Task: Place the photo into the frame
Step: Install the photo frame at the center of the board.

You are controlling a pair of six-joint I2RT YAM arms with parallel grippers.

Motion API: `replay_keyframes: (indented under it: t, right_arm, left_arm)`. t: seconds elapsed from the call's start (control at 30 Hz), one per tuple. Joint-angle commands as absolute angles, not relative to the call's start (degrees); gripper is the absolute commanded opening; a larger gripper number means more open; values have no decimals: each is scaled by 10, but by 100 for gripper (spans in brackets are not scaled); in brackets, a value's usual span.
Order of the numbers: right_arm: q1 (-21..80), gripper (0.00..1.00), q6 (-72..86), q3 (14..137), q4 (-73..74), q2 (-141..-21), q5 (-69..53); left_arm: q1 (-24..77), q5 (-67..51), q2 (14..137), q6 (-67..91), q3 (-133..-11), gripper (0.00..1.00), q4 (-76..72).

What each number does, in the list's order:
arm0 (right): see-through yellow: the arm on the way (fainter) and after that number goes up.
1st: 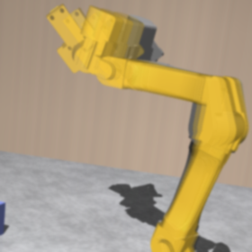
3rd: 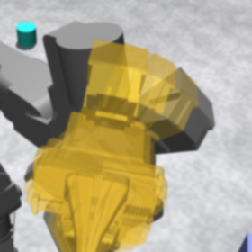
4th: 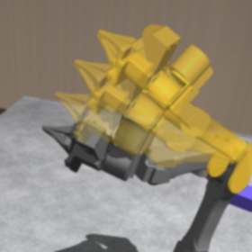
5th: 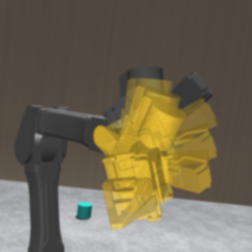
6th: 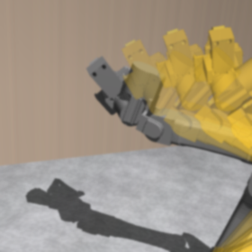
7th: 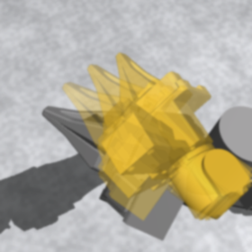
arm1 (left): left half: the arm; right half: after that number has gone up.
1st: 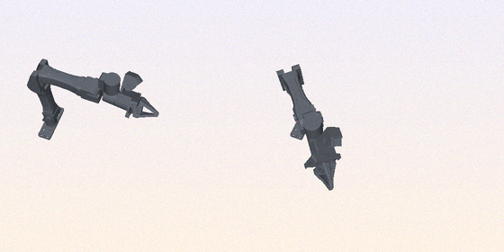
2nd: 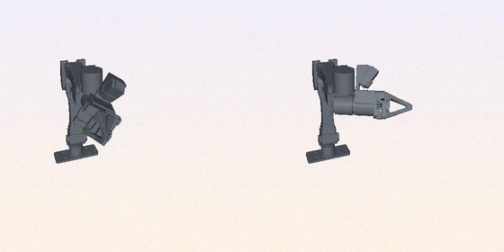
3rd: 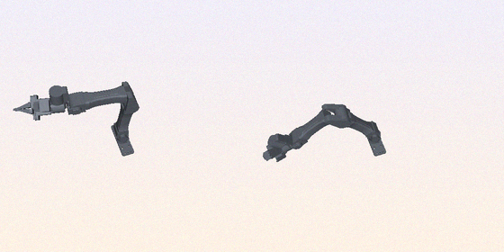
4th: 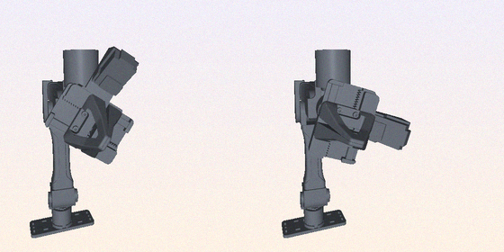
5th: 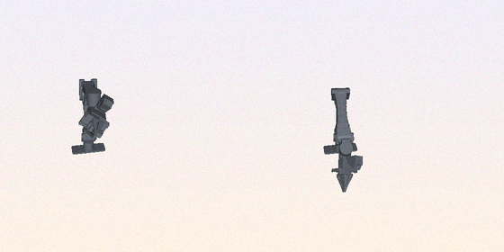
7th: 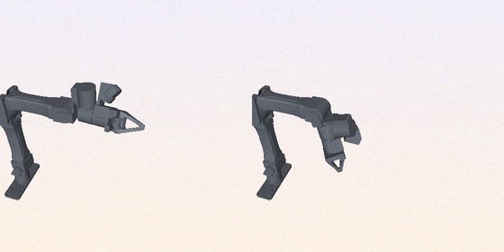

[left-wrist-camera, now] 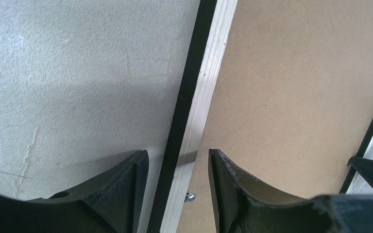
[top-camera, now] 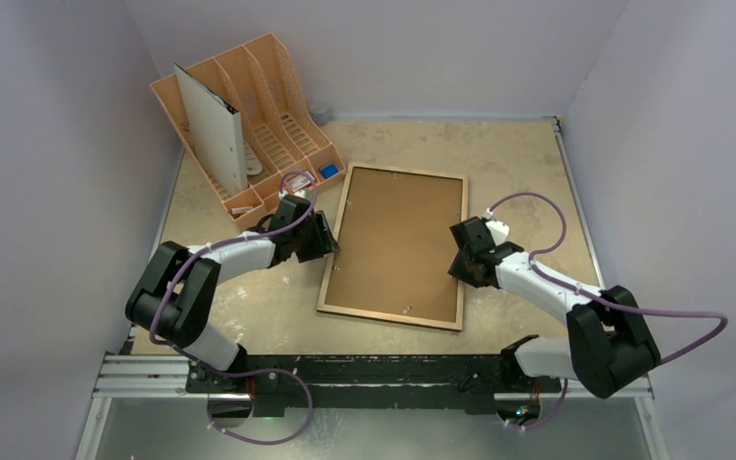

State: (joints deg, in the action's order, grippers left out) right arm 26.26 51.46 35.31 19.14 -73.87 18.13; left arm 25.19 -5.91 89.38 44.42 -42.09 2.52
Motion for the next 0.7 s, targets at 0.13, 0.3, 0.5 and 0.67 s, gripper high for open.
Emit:
replay_keyframes:
  t: [0.13,0.3,0.5,0.67]
  right_arm:
    - [268,23,532,346,214,-757,191]
    - [268,10,535,339,206,-746,152]
    - [267,0,532,342,208,-708,134]
    - [268,18,536,364,233,-684,161]
  left_arm:
    - [254,-73,882,445,-415,51,8]
    - [254,-74,883,445,-412,51,9]
    - [254,-74,881,446,-409,51,9]
    - [254,-72,873,447,-410,51,9]
